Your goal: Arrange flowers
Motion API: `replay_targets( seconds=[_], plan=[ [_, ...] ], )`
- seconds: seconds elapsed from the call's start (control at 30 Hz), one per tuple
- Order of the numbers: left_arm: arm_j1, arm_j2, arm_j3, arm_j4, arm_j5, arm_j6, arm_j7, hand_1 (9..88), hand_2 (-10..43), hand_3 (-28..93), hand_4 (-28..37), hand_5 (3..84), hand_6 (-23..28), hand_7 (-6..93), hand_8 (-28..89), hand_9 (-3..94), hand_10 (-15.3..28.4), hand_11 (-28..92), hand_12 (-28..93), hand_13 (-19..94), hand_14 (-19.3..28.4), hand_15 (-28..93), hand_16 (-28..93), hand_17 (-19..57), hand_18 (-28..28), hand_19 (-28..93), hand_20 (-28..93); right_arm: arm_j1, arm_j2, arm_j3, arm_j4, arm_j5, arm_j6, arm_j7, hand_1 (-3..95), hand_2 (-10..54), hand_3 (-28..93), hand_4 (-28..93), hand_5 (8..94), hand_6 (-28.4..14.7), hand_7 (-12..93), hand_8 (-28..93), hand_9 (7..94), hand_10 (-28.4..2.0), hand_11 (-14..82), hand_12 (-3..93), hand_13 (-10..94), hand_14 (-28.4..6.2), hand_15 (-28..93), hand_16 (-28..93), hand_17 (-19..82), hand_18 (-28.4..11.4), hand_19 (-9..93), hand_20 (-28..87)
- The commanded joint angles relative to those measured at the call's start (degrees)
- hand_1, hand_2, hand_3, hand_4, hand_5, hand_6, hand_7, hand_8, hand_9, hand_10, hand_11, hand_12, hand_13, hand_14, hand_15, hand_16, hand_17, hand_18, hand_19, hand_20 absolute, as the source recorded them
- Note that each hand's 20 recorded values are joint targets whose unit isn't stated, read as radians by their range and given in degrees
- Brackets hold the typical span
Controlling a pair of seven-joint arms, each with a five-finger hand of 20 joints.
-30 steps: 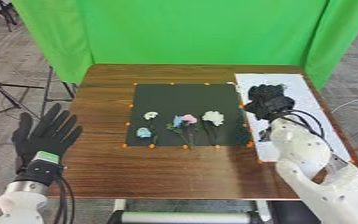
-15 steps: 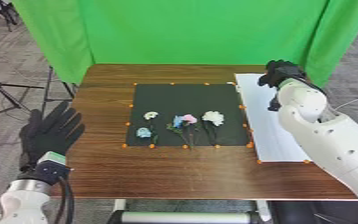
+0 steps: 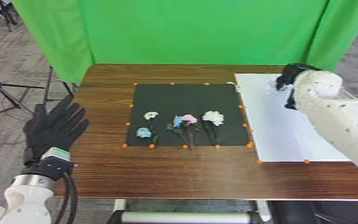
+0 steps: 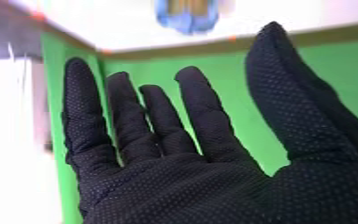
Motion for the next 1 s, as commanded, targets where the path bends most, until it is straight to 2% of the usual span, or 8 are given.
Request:
replay_targets(
  seconds=[0.03,0.43,0.63,0.7,0.8,0.83,0.93,1.0],
  plan=[
    [-0.87,1.16,1.74,-0.48,-2.13,1.62,1.74,26.2,9.3,69,-28.3,32.8,6.0,13.0,-9,24.4,13.2,17,13,12,12.1,26,-5,-6.5,11.5,23,9,0.3,-0.33,0.33,2.17,1.43,-2.9,1.91,31.0,6.2,85,-24,30.0,-6.1,15,-13,23.9,-12.9,11.6,5.7,22,-13.9,31,3,16,-20.5,60,20],
    [-1.08,0.83,2.15,-0.35,-2.83,2.08,1.96,26.4,9.3,69,-28.3,33.2,6.1,13.5,-9,24.7,13.4,18,13,12,12.3,27,-5,-6.7,11.7,24,9,-3.67,0.43,1.21,0.65,2.54,2.9,-4.59,40.8,4.0,85,-28,34.8,-4.1,22,-17,32.6,-8.8,17.0,4.3,34,-10.1,35,4,20,-19.3,66,22],
    [-1.48,0.43,2.38,-0.25,-3.68,1.73,1.78,26.4,9.3,69,-28.3,33.4,6.2,13.7,-9,25.0,13.4,19,12,13,12.6,28,-5,-6.7,11.8,24,9,-4.81,0.79,-1.13,-0.58,-1.1,8.65,-4.35,47.4,-4.2,70,-28,43.0,0.0,26,-19,48.1,-7.1,16.2,8.6,47,-8.1,37,9,23,-18.6,69,24],
    [-1.45,0.27,2.24,-0.17,-3.49,1.68,1.56,26.4,9.3,69,-28.3,33.5,6.2,13.8,-9,25.1,13.4,19,12,13,12.6,28,-5,-6.7,11.8,24,9,-5.42,0.82,-1.36,-1.02,-2.18,9.29,-4.77,58.9,-5.8,48,-28,53.9,2.6,26,-13,58.6,-6.6,15.2,12.0,54,-7.0,36,15,25,-17.3,68,28],
    [-1.59,0.08,2.32,-0.23,-4.2,2.11,1.38,26.4,9.4,69,-28.3,33.5,6.3,13.8,-9,25.3,13.5,19,12,13,12.7,28,-6,-6.7,11.9,24,9,-6.78,1.06,-1.71,-1.7,-4.11,11.05,-5.25,69.0,-5.5,32,-28,60.7,4.0,31,-8,69.0,-5.6,10.8,20.9,60,-5.4,35,22,26,-15.9,67,33],
    [-1.41,0.13,2.33,-0.27,-5.24,1.64,1.86,26.4,9.4,69,-28.3,33.5,6.3,13.8,-9,25.4,13.6,19,12,13,12.7,29,-6,-6.7,11.9,24,9,-7.13,1.16,-1.78,-1.89,-4.66,11.35,-5.51,71.3,-5.6,29,-28,63.6,4.5,32,-6,73.4,-5.0,7.2,26.4,63,-4.5,34,28,26,-15.4,68,35],
    [-1.41,-0.18,2.08,-0.21,-3.89,1.98,1.11,26.3,9.5,69,-28.3,33.6,6.3,13.8,-9,25.4,13.6,19,12,13,12.7,29,-6,-6.8,11.9,24,9,-9.36,1.67,-0.06,-4.1,-5.19,13.46,-5.23,71.8,-6.6,34,-28,69.3,5.0,37,-2,82.5,-5.2,6.1,35.4,68,-2.8,35,39,29,-15.6,70,40],
    [-1.24,-0.16,1.88,-0.3,-4.19,1.77,1.17,26.3,9.5,69,-28.3,33.6,6.4,13.8,-9,25.4,13.7,19,12,13,12.6,29,-6,-6.8,11.9,24,9,-12.03,2.8,1.78,-7.81,-7.48,16.04,-4.92,71.9,-6.8,38,-28,72.2,4.7,39,0,86.0,-6.1,8.4,40.5,70,-3.1,38,42,29,-16.0,71,41]
  ],
)
